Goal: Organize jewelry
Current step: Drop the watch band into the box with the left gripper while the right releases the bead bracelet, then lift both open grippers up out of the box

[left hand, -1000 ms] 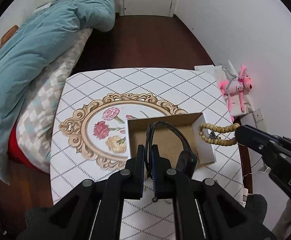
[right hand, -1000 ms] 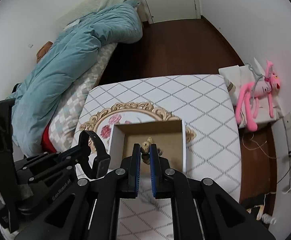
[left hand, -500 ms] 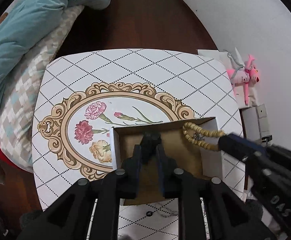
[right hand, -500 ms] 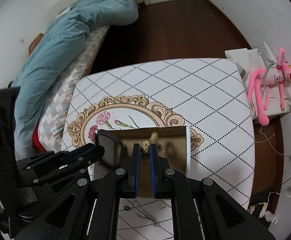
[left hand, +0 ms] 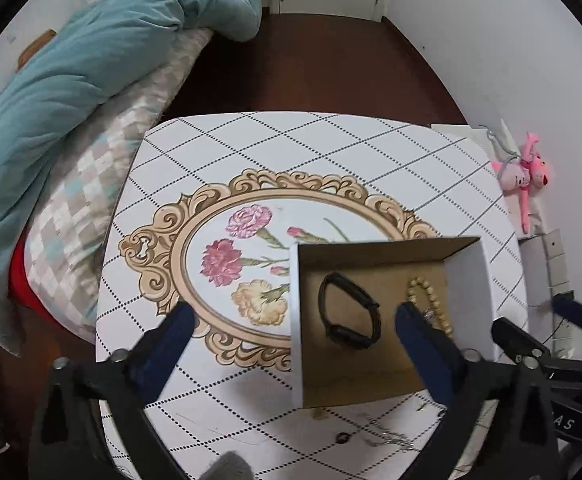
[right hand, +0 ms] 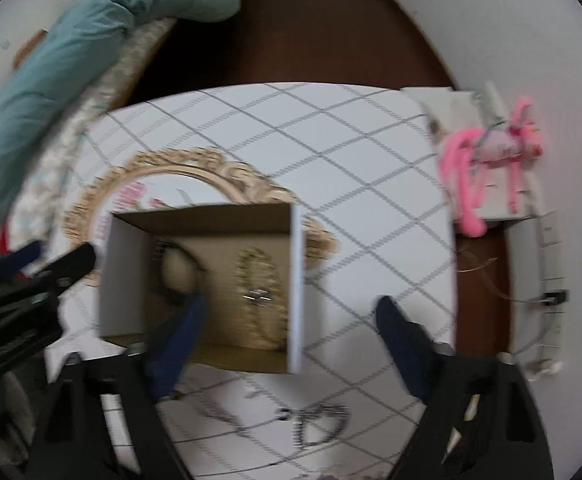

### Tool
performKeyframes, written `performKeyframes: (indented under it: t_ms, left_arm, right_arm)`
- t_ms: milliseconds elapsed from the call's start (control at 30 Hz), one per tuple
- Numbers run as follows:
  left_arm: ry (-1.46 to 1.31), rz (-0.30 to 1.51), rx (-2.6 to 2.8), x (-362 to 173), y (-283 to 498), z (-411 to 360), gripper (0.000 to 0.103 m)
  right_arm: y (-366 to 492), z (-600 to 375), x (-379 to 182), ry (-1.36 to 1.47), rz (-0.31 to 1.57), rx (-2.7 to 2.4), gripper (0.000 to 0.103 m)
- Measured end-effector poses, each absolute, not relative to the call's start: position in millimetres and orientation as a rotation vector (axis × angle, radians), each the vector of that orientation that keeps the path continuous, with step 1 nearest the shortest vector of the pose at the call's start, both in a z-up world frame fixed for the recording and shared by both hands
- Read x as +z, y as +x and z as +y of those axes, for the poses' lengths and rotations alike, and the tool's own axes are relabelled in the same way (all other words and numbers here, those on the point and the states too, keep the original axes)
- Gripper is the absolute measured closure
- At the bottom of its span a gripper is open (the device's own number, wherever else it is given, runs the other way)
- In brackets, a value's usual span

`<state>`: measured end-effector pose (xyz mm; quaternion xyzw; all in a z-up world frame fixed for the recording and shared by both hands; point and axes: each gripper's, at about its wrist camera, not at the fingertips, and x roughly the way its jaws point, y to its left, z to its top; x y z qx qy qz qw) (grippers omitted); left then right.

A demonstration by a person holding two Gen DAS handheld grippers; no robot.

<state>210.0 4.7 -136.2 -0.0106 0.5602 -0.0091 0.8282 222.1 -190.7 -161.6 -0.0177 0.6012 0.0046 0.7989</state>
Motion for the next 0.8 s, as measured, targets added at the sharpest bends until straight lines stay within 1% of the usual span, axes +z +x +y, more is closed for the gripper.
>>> performKeyframes:
  t_ms: [100,267,433,567,800]
  left_arm:
    - [0.019,1.187,-0.004,-144,203,2,0.000]
    - [0.032,1.172,-0.002,-148,193,-1,0.000]
    - [0.006,1.150,0.018,-143,185,1,0.000]
    - [-0.003,1.129,0.020,-133,178,1,0.000]
    - [0.007,1.056,0.013,-102,153,0,0.000]
  right_arm:
    - [214,-190,-171,-0.074,1.281,-0.014,0.001]
    - [203,-192,-181,-0.084,1.267,-0.043,0.001]
    - [195,-193,-176,-0.083,1.238,-0.060,0.001]
    - [187,-194,-165,-0.080,1.205,-0.066,0.001]
    - [162,-196,-127,-0.064,1.102,-0.084,0.001]
